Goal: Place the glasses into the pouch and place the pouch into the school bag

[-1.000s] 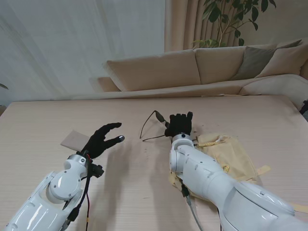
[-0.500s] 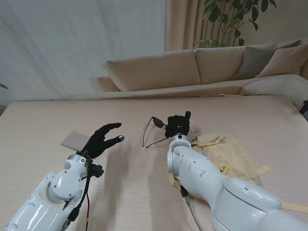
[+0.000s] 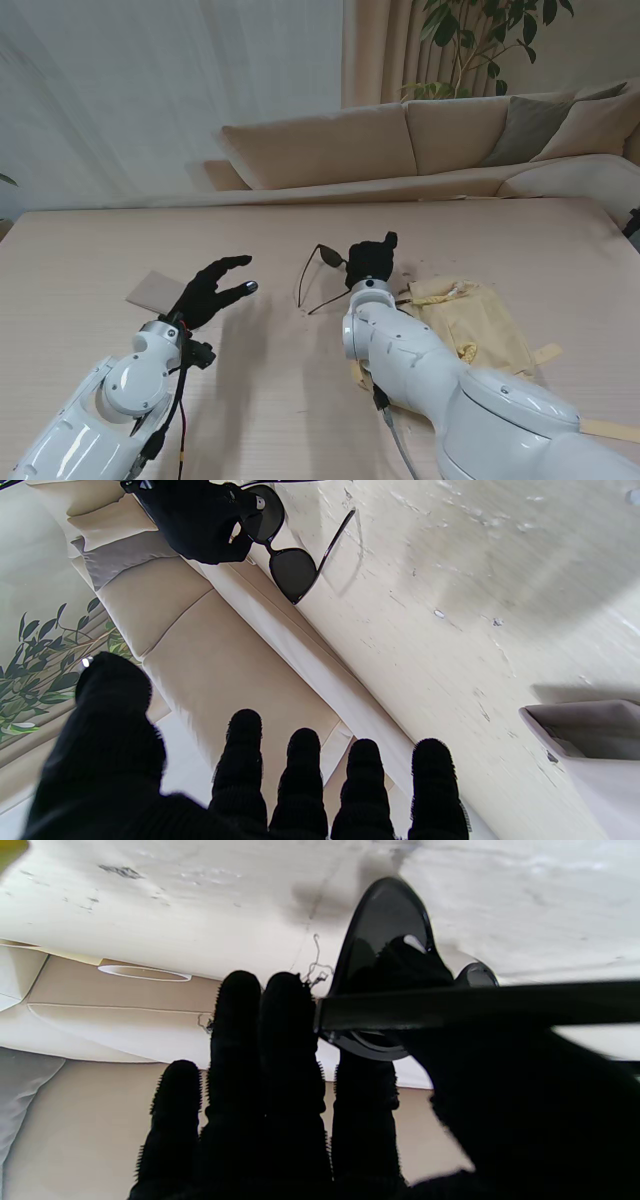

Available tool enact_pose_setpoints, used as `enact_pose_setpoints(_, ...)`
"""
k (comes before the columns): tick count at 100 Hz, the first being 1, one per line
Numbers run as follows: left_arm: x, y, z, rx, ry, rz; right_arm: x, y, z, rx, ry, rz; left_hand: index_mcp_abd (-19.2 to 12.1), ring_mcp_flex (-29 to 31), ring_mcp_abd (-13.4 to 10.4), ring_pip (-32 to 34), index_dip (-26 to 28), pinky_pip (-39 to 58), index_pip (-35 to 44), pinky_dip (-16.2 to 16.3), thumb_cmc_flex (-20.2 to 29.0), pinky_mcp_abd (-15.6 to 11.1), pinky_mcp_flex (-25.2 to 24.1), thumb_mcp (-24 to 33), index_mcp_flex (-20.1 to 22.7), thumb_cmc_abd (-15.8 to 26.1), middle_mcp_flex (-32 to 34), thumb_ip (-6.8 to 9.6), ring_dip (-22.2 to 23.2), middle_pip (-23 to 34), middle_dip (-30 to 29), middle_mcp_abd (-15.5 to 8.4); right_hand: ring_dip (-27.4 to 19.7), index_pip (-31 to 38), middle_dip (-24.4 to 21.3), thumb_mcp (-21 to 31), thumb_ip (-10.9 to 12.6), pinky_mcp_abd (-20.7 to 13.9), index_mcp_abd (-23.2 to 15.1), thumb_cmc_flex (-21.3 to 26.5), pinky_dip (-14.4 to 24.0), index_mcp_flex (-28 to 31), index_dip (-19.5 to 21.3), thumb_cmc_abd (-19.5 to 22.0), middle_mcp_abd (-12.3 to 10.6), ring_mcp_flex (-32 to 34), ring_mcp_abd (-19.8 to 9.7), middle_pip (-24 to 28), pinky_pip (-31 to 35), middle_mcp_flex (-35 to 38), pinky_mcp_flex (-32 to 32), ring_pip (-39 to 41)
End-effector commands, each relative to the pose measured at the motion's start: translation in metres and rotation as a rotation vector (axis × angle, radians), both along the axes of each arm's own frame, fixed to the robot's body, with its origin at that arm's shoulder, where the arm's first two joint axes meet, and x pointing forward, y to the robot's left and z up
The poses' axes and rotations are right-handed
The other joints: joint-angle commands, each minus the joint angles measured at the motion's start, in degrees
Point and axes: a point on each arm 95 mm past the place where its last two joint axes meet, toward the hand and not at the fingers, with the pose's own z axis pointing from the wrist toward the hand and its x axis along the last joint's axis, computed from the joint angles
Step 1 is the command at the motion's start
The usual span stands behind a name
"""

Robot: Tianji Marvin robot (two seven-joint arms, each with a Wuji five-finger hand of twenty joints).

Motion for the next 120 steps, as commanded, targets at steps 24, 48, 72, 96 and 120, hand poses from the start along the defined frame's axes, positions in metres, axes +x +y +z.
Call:
enact_pose_setpoints(24, -0.001, -0.002, -0.001, -0.009, 0.011, 0.003, -0.003, 0.0, -0.005, 0.018, -0.01, 0.104, -0.2, 1.2, -0.1, -0.6, 0.5, -2.3, 0.2, 1.1, 0.7, 1.0, -0.3, -0.6, 2.2, -0.3, 1.0, 1.92, 0.5, 0.5, 0.0, 0.3, -1.3, 2.6, 4.9, 7.3, -1.2, 2.4, -5.4, 3.5, 2.0, 4.9, 8.4, -1.2, 5.2, 4.8, -1.8, 2.6, 2.3, 4.0, 0.0, 5.9)
enact_pose_setpoints(48, -0.001, -0.001, -0.002, -0.001, 0.01, 0.004, -0.004, -0.003, 0.005, 0.11, -0.086, 0.187, -0.2, 1.3, -0.1, -0.3, 0.5, -2.1, 0.2, 1.2, 1.0, 1.0, -0.2, -0.3, 3.1, -0.5, 1.4, 1.81, 0.5, 0.6, -0.1, 0.5, -3.8, 4.1, 5.2, 14.4, -4.9, 4.9, -4.3, 2.9, 3.2, 9.1, 7.8, -11.4, 7.8, 8.6, -0.5, 2.6, 4.1, 8.6, 2.2, 9.6)
enact_pose_setpoints(72, -0.004, 0.002, 0.001, 0.068, -0.005, -0.005, -0.012, -0.007, 0.035, 0.238, -0.149, 0.251, -2.0, 1.5, -0.6, 0.6, 1.7, 0.5, 2.0, 2.0, 4.5, 0.7, 0.3, 3.4, -1.0, -5.5, 0.2, 2.24, 0.9, 1.5, 0.4, -0.5, -3.7, 4.8, 5.8, 15.1, -5.0, 5.1, -3.4, 3.8, 3.3, 9.5, 8.4, -12.3, 9.1, 8.7, 0.4, 2.9, 4.1, 9.0, 2.2, 10.5)
enact_pose_setpoints(96, -0.003, 0.0, 0.006, 0.171, -0.033, -0.04, -0.026, -0.007, 0.074, 0.33, -0.2, 0.353, -1.5, 1.0, -1.3, 1.2, 1.6, 2.8, 3.1, 1.4, 3.9, 0.2, 0.3, 16.4, -5.5, -12.0, -1.9, 0.11, 1.0, 2.2, 0.6, -1.8, -3.6, 5.3, 6.4, 15.0, -4.8, 5.5, -2.6, 4.4, 3.5, 9.7, 9.1, -12.1, 10.1, 8.8, 1.1, 3.3, 4.4, 9.0, 2.8, 11.5)
enact_pose_setpoints(120, 0.004, -0.004, 0.007, 0.328, -0.049, -0.086, -0.05, -0.003, 0.115, 0.428, -0.245, 0.431, 2.3, -0.8, -1.5, 0.8, -4.1, 2.6, -7.1, 1.9, 3.9, -0.5, -0.1, 24.6, -7.4, -21.4, -4.0, -0.93, 1.2, -3.2, -0.5, -1.8, -3.7, 5.2, 6.8, 14.9, -4.7, 5.4, -2.7, 4.2, 3.8, 9.7, 9.4, -11.8, 10.2, 9.1, 1.2, 3.6, 4.8, 9.3, 3.0, 12.0)
